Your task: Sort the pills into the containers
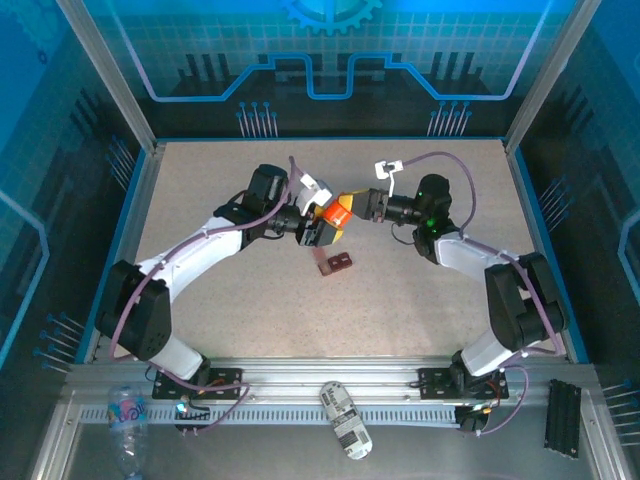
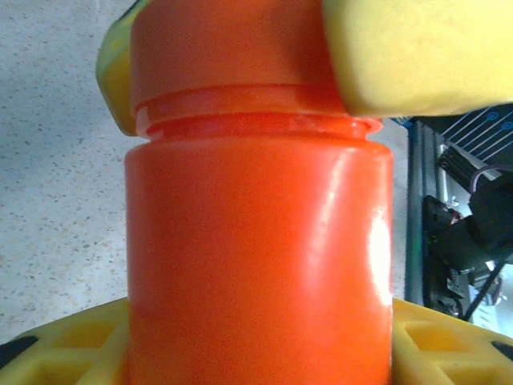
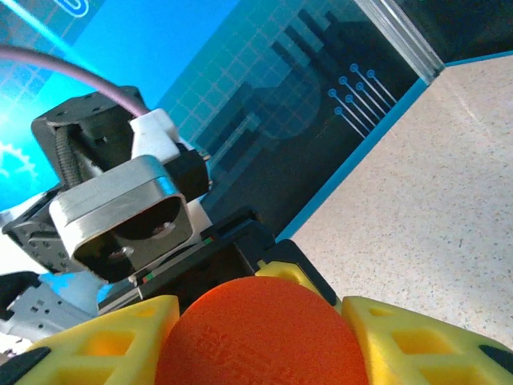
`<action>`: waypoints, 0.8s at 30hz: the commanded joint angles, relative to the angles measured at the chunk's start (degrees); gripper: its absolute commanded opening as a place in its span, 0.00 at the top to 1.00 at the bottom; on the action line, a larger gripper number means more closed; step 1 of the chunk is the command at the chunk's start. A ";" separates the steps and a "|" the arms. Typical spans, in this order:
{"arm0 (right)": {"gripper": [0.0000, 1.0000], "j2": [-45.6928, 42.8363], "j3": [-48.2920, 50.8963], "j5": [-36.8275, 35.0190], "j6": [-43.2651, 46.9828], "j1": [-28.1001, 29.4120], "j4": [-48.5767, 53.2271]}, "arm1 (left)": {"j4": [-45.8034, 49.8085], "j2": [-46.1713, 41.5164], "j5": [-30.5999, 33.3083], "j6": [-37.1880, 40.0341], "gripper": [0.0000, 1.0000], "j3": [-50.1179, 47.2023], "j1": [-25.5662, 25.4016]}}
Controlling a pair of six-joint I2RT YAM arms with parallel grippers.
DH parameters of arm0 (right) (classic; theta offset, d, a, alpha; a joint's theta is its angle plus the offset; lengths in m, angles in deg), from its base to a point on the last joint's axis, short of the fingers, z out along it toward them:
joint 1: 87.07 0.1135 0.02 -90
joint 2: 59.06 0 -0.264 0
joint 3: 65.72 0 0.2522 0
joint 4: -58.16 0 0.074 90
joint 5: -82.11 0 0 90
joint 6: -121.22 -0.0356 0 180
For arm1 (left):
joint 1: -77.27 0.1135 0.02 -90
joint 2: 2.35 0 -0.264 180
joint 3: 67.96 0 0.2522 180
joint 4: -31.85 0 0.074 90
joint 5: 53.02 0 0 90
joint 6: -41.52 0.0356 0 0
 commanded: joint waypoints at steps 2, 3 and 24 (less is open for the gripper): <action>0.64 0.68 1.60 -4.38 -1.37 -2.74 -4.37 | -0.15 0.09 -6.66 -0.54 1.00 1.44 0.57; 0.58 0.50 1.68 -5.08 -1.76 -2.72 -3.51 | -0.32 0.24 -6.28 -0.53 1.00 1.49 0.58; 0.13 -16.63 -0.33 -40.40 -9.13 3.89 41.24 | 3.01 2.34 18.77 9.97 1.00 3.01 -3.45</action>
